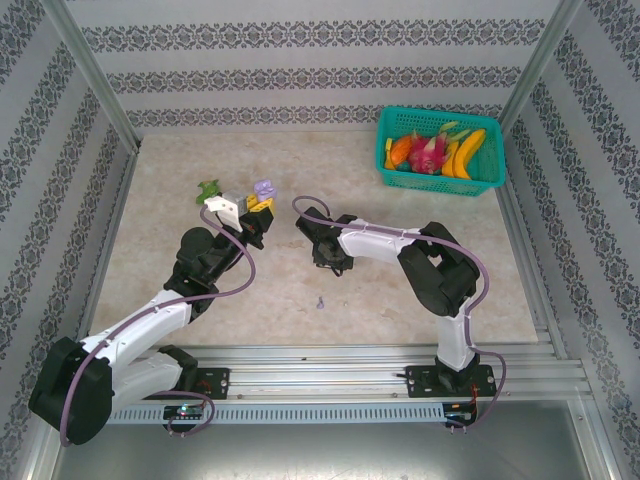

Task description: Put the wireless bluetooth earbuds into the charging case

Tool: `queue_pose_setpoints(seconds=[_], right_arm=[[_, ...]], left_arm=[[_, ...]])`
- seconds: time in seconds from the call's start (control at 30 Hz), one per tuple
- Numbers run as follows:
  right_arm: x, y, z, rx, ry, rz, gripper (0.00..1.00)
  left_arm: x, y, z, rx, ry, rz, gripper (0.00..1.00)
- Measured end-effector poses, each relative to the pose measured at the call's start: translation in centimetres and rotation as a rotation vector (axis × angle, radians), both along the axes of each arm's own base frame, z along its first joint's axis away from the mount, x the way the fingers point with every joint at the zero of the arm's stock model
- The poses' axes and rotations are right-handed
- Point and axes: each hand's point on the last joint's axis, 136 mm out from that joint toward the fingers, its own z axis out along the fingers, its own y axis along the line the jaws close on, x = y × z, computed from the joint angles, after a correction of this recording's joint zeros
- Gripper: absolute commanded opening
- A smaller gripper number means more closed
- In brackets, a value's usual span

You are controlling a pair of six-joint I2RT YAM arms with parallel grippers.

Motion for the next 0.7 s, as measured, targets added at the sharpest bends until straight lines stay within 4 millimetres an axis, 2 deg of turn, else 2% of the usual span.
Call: queue_pose_setpoints(seconds=[0.27,0.7], right_arm=[[0.22,0.03,0.17,-0.002,-0.008,0.017,0.12],[0.80,0.26,0.58,0.054,-0.100,0.100,0.11]], left_arm=[[-0.01,0.00,-0.07,0.000,0.002,0.000,0.00],[-0.03,0.01,-0.24,0.002,0.005,0.000,0.00]])
